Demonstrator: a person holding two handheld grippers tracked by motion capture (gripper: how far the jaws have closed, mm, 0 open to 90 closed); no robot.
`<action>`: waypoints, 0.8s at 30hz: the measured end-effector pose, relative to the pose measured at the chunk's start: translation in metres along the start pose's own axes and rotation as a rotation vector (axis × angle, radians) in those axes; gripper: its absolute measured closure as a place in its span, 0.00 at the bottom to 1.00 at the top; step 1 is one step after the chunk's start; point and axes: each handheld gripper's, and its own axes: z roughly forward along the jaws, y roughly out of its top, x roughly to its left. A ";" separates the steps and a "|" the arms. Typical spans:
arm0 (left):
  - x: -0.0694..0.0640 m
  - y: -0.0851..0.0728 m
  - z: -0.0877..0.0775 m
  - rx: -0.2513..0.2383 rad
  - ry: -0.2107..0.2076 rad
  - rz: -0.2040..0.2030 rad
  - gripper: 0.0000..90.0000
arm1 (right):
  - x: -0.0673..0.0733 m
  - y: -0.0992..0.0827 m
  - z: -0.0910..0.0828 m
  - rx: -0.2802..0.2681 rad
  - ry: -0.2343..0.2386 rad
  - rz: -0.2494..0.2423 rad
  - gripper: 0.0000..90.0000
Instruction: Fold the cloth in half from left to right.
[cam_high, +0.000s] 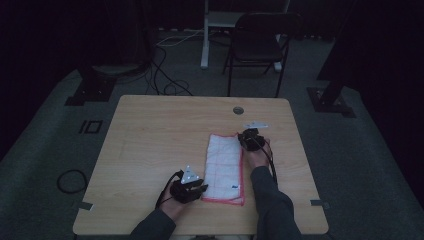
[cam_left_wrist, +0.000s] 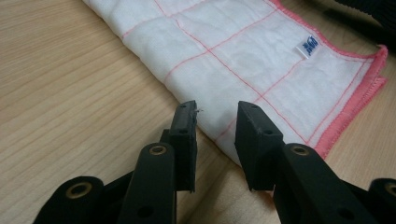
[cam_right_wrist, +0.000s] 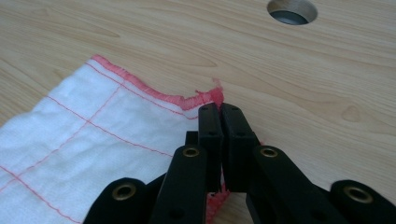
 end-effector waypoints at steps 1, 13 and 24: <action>0.000 0.000 0.000 0.001 -0.001 0.001 0.77 | -0.001 0.000 0.000 0.003 -0.007 0.000 0.97; -0.003 -0.001 0.002 0.004 -0.001 0.006 0.77 | -0.018 -0.014 -0.003 0.056 -0.052 0.059 0.81; 0.009 0.006 -0.001 -0.028 0.036 -0.018 0.71 | -0.012 -0.019 -0.015 0.016 0.016 0.064 0.71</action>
